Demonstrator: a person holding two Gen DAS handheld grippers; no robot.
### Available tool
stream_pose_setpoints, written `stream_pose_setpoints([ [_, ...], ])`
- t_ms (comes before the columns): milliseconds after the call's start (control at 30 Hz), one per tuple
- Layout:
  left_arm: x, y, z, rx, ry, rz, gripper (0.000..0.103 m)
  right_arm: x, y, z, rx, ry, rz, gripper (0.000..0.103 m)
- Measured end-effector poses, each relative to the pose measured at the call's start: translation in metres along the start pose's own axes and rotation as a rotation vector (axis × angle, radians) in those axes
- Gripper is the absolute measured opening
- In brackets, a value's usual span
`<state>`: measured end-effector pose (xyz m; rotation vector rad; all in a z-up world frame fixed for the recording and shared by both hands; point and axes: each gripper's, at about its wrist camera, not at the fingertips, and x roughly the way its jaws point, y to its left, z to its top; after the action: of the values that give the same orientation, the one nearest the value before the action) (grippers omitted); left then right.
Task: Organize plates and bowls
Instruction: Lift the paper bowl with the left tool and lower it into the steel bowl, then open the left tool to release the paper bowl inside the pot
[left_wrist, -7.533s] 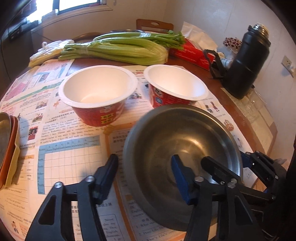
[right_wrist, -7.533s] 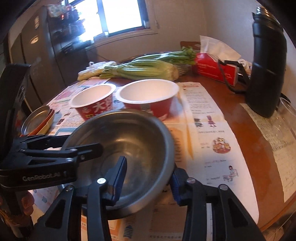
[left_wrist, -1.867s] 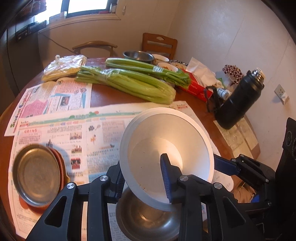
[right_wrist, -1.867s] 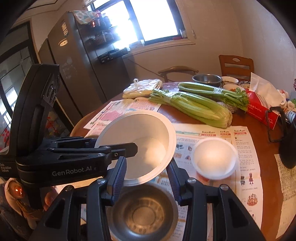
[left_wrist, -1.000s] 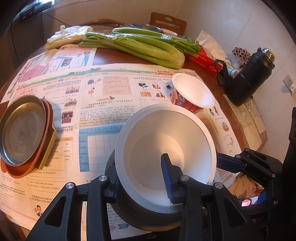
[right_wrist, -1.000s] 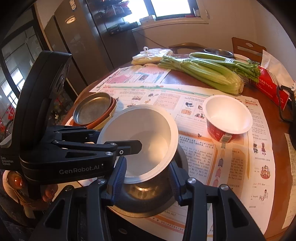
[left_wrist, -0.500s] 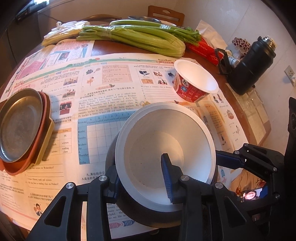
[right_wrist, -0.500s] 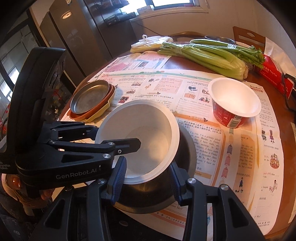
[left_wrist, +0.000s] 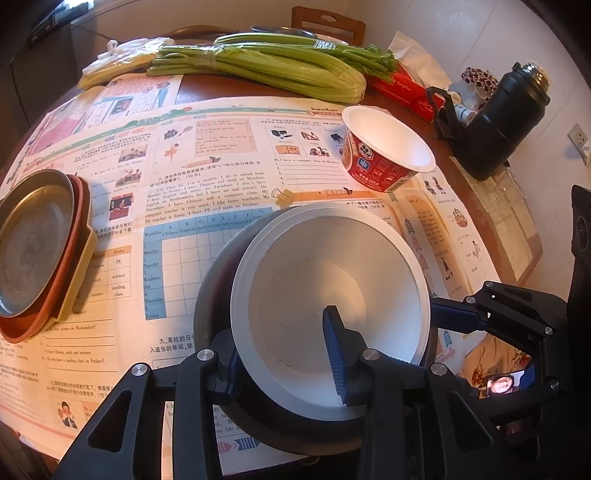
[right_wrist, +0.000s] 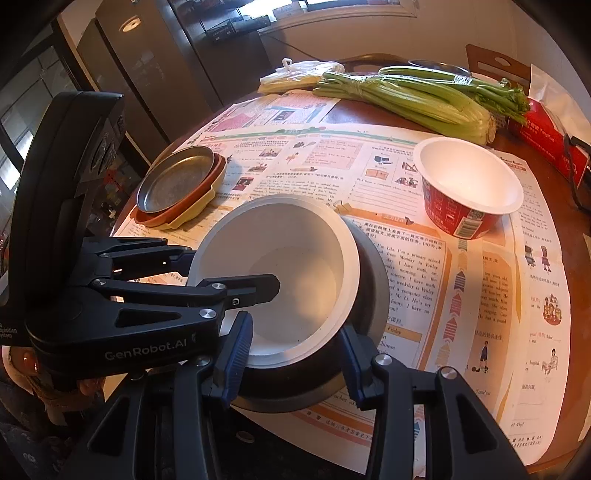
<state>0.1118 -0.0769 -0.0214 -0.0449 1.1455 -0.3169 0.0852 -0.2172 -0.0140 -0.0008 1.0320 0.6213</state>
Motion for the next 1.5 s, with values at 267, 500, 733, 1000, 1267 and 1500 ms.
stream_pose_setpoints([
  [267, 0.0, -0.001, 0.0, 0.002, 0.004, -0.001, 0.039, -0.002, -0.002, -0.003, 0.005, -0.009, 0.005, 0.046],
  [500, -0.003, -0.001, 0.0, 0.002, -0.008, -0.013, 0.04, -0.003, -0.001, -0.002, 0.001, -0.006, -0.006, 0.046],
  [733, -0.007, 0.002, 0.0, -0.005, -0.018, -0.02, 0.04, -0.008, 0.0, 0.0, -0.007, -0.019, -0.036, 0.046],
  [1000, -0.015, 0.005, 0.0, -0.012, -0.046, -0.036, 0.045, -0.009, 0.002, 0.0, -0.02, -0.025, -0.06, 0.046],
  [1267, -0.027, 0.008, 0.001, -0.016, -0.082, -0.027, 0.046, -0.011, 0.002, 0.0, -0.026, -0.029, -0.076, 0.046],
  [1500, -0.038, 0.014, 0.003, -0.04, -0.126, -0.016, 0.052, -0.015, 0.001, 0.0, -0.024, -0.042, -0.086, 0.046],
])
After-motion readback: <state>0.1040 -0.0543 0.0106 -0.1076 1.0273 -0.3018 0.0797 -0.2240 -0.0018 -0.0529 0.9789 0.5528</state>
